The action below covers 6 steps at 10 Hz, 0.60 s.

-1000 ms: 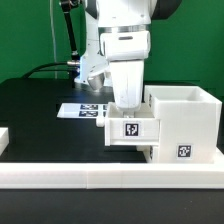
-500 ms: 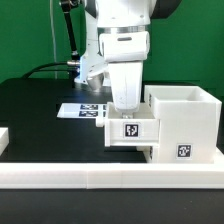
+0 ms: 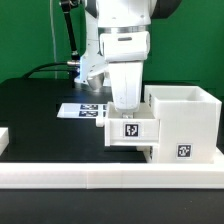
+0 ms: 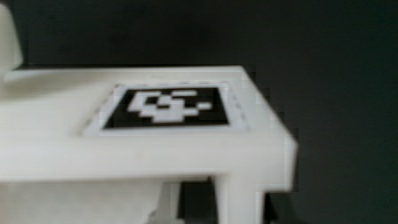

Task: Assemble drawer

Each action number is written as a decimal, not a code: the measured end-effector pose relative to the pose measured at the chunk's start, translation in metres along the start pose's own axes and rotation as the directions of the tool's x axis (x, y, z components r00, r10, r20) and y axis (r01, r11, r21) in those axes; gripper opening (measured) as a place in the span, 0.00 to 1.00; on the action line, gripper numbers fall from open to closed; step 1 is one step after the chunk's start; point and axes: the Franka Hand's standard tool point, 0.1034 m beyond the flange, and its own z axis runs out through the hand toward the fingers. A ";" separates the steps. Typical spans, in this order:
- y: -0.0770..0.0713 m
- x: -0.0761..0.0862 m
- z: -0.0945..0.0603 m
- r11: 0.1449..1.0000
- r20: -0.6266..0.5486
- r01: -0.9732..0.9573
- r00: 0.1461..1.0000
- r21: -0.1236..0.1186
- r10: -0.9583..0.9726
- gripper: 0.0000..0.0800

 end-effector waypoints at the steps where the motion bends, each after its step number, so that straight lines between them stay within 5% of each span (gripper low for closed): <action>1: 0.000 0.000 0.000 1.000 0.000 0.000 1.000 0.000 0.000 0.05; 6: -0.002 -0.001 0.000 1.000 0.001 0.018 1.000 0.000 -0.018 0.05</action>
Offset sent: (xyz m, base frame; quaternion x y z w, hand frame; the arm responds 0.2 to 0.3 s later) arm -0.0179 0.0052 -0.0030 0.0045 -0.0160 -0.0688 0.9975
